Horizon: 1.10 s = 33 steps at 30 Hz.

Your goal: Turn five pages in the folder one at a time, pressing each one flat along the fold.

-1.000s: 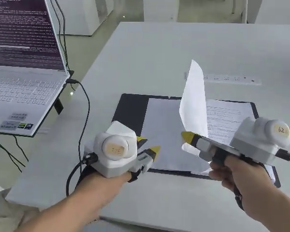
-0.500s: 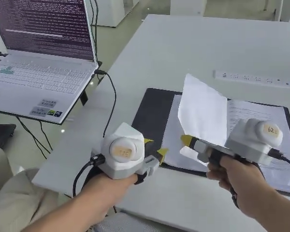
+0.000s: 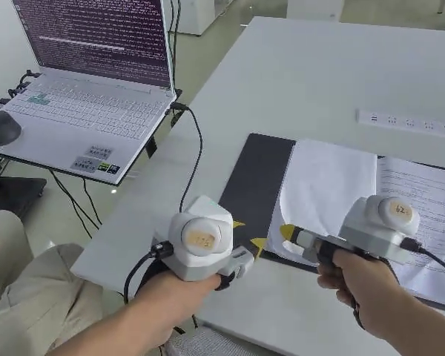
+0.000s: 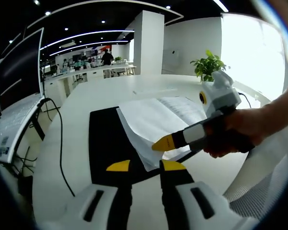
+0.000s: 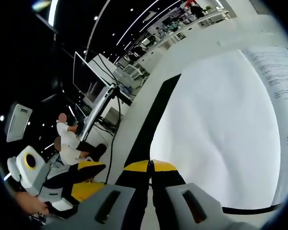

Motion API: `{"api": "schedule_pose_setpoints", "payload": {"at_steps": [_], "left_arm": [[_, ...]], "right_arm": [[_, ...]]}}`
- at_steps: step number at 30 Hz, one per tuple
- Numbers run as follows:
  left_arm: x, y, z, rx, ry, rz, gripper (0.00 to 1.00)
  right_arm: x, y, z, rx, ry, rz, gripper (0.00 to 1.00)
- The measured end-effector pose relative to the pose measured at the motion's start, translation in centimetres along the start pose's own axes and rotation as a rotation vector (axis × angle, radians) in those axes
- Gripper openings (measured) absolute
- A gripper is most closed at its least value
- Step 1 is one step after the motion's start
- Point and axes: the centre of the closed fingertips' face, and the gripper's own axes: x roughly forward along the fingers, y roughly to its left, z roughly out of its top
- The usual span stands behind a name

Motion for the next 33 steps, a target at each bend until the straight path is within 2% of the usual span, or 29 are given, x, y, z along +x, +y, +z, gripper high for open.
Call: {"api": "schedule_pose_setpoints", "payload": {"at_steps": [5,8,11,17,20,26,33], "left_arm": [[0.3,0.0,-0.2,0.000,0.006,-0.004,0.21],[0.5,-0.1,-0.4,0.005,0.013,-0.008,0.21],[0.7,-0.2,-0.6,0.005,0.021,-0.012,0.21],[1.9,-1.1,-0.9,0.034,0.035,-0.046,0.19],[3.0,-1.7,-0.9,0.044,0.033,-0.064,0.19],[5.8,-2.8,-1.1,0.079,0.033,-0.094,0.19],[8.4,-3.6,-1.8,0.081,0.033,-0.098,0.17]], "right_arm": [[0.1,-0.5,-0.3,0.028,-0.001,-0.002,0.00],[0.2,-0.1,-0.4,0.075,-0.011,0.031,0.03],[0.0,0.6,-0.3,0.085,-0.022,0.067,0.07],[-1.1,0.1,0.5,0.096,-0.041,0.063,0.06],[-2.1,-0.9,1.5,0.097,-0.062,0.054,0.05],[-4.4,-3.9,3.9,0.128,-0.117,0.013,0.05],[-6.2,-7.2,6.2,0.148,-0.139,-0.019,0.01]]}}
